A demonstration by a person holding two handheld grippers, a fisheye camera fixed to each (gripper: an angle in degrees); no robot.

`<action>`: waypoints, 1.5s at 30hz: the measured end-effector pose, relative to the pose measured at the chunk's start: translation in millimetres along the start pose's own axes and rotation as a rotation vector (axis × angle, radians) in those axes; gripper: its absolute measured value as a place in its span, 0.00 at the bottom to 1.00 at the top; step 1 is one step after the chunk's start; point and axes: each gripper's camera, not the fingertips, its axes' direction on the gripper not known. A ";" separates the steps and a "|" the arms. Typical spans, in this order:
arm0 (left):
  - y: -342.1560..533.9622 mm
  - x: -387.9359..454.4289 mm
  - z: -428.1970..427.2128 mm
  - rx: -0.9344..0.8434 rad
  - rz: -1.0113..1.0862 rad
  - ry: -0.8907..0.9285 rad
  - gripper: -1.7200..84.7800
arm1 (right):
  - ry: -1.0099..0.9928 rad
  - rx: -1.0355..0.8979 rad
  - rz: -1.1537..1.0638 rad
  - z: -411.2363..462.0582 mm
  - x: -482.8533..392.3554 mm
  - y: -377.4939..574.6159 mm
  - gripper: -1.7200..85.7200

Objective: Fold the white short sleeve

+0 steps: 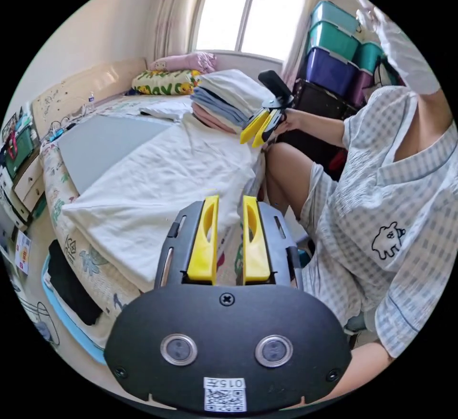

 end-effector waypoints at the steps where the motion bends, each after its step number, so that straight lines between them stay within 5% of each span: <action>1: -1.1 3.8 4.2 -0.022 0.010 -0.014 0.12 | 0.031 -0.018 -0.005 1.3 -3.2 -0.2 0.14; 8: -10.2 18.7 54.4 -0.352 0.079 -0.247 0.13 | 0.230 -0.142 -0.054 -1.4 -13.7 -18.5 0.13; 16: -7.8 1.7 51.0 -0.326 0.017 -0.186 0.07 | 0.212 -0.178 -0.071 -48.0 -0.5 -16.7 0.06; 21: -7.4 -40.4 6.8 -0.177 -0.072 -0.026 0.02 | 0.124 -0.062 -0.024 -119.4 27.7 -4.3 0.02; 25: -35.5 -104.9 -33.4 0.003 -0.155 -0.082 0.02 | 0.147 0.120 0.066 -204.2 82.7 -31.8 0.02; 31: -149.2 -273.8 -43.0 0.207 -0.205 -0.391 0.03 | 0.609 0.484 0.269 -324.6 219.2 -171.3 0.03; 33: -154.3 -330.2 -40.8 0.305 -0.421 -0.414 0.04 | 0.698 0.497 0.446 -343.3 260.3 -185.8 0.05; 36: -115.0 -324.9 -41.0 0.413 -0.520 -0.293 0.06 | 0.529 0.530 0.403 -348.2 258.0 -137.6 0.06; 42: -8.8 -238.2 -30.1 0.305 -0.439 -0.213 0.04 | 0.248 0.319 0.365 -305.5 228.2 2.4 0.11; 45: 42.1 -198.7 -25.2 0.343 -0.437 -0.148 0.04 | 0.259 0.318 0.404 -286.6 198.5 72.3 0.11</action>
